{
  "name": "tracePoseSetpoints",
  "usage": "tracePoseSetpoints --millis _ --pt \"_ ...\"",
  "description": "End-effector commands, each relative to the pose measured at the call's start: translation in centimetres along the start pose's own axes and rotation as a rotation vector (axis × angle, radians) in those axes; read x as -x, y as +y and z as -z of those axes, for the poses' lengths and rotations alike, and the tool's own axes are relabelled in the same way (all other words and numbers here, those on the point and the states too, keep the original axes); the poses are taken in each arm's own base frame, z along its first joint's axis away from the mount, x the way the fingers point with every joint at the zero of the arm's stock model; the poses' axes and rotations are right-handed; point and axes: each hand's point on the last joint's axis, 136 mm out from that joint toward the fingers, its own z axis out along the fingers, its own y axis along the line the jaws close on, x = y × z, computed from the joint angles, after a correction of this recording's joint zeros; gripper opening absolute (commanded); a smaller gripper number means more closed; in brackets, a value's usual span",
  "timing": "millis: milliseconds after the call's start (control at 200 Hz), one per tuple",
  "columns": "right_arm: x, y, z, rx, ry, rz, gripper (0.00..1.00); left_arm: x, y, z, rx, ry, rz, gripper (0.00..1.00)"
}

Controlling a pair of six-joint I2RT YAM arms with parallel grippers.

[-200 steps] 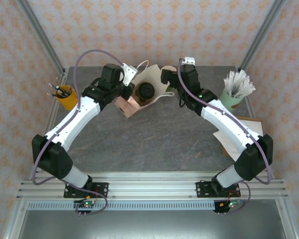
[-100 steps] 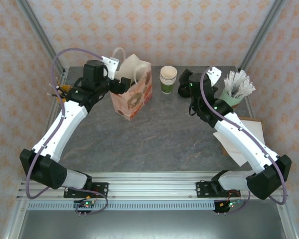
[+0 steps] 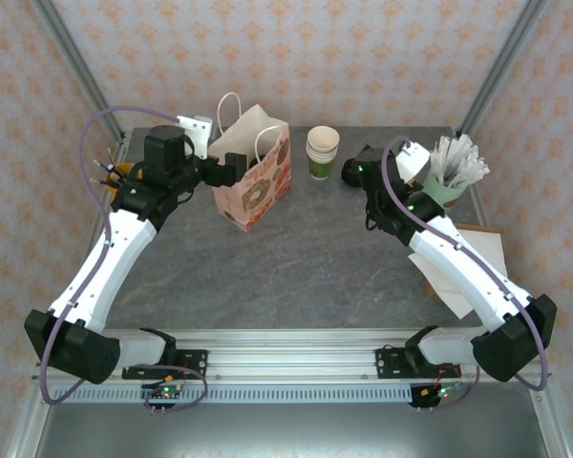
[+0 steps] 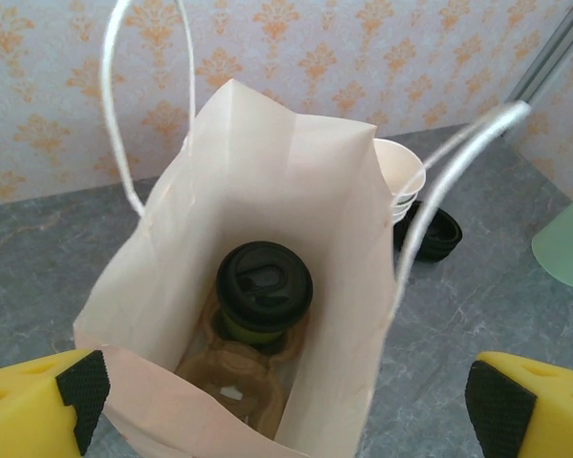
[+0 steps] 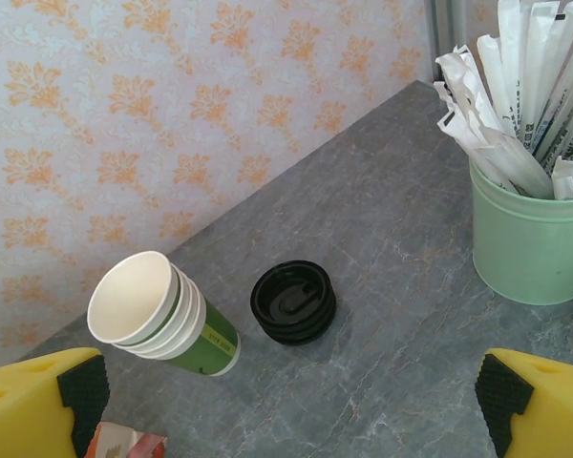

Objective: Pack the takeout coffee

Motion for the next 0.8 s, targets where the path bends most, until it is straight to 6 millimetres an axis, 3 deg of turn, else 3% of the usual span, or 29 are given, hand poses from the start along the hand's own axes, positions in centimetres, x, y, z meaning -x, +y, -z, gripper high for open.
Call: tracePoseSetpoints --millis 0,155,265,325,420,555,696,796 --pt "-1.2 -0.3 -0.4 -0.019 0.055 0.045 1.0 1.6 0.4 1.3 0.024 -0.061 0.041 1.0" --pt "-5.1 1.4 -2.8 0.039 0.31 0.083 1.0 2.1 2.1 4.2 0.148 -0.064 0.077 1.0" --pt "-6.1 -0.2 -5.4 -0.023 0.438 0.074 0.97 1.6 4.9 5.4 0.271 -0.01 0.176 1.0" --pt "-4.4 -0.8 -5.6 -0.039 0.443 0.098 0.95 1.4 6.2 5.5 0.298 0.0 0.267 1.0" --pt "0.5 -1.4 -3.9 -0.018 0.416 0.139 0.95 1.1 7.5 5.2 0.296 0.001 0.417 1.0" --pt "5.1 -7.5 -1.2 -0.195 0.425 0.195 0.9 0.6 9.7 4.9 0.376 0.02 0.471 1.0" --pt "6.9 -11.6 -0.2 -0.29 0.482 0.241 0.8 0.3 12.0 5.8 0.518 0.033 0.452 1.0" --pt "6.6 -13.5 -1.0 -0.339 0.532 0.29 0.68 -0.1 12.7 5.7 0.545 0.015 0.503 1.0"
